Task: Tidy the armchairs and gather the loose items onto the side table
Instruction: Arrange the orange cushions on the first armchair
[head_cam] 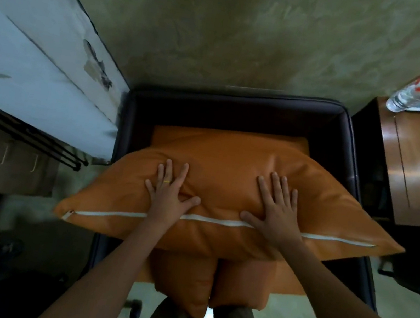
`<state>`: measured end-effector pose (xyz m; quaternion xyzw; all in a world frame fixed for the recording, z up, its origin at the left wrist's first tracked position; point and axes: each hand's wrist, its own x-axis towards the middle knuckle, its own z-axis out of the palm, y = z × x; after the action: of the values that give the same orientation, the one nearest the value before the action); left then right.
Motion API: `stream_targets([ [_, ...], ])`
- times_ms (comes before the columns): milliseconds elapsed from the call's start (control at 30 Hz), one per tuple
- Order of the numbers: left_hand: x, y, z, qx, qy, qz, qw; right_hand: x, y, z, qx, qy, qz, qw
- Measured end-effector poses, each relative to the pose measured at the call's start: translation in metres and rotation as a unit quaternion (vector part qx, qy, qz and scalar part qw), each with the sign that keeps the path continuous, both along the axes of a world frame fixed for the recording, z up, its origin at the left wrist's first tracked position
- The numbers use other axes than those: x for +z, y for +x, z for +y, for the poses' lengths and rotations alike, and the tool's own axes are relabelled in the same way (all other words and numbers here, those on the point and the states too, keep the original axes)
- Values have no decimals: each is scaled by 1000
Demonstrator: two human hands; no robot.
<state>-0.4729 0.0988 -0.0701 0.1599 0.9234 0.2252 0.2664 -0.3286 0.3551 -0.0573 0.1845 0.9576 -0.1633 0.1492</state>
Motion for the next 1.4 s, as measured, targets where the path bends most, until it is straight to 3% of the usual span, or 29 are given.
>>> stream_targets([
  [367,-28,-60,71,-25,33,76,996,-30,-45,73,-9,-5,46,999],
  [667,-67,-166,130,-16,32,82,996,-70,-173,142,9,-45,31,998],
  [800,-76,-194,144,-14,108,192,975,-69,-235,156,31,-56,44,997],
  [900,-57,-187,139,7,142,244,959,-59,-244,147,44,-32,109,993],
  [967,-47,-167,125,7,103,222,970,-47,-225,135,46,-62,147,986],
  [1133,-34,-101,88,-59,-21,180,982,-34,-155,105,75,-46,96,992],
  [1300,-25,-114,83,-120,-30,137,983,-39,-149,110,65,-51,92,992],
  [1400,-28,-145,83,-104,4,110,988,-46,-167,124,43,-88,77,992],
])
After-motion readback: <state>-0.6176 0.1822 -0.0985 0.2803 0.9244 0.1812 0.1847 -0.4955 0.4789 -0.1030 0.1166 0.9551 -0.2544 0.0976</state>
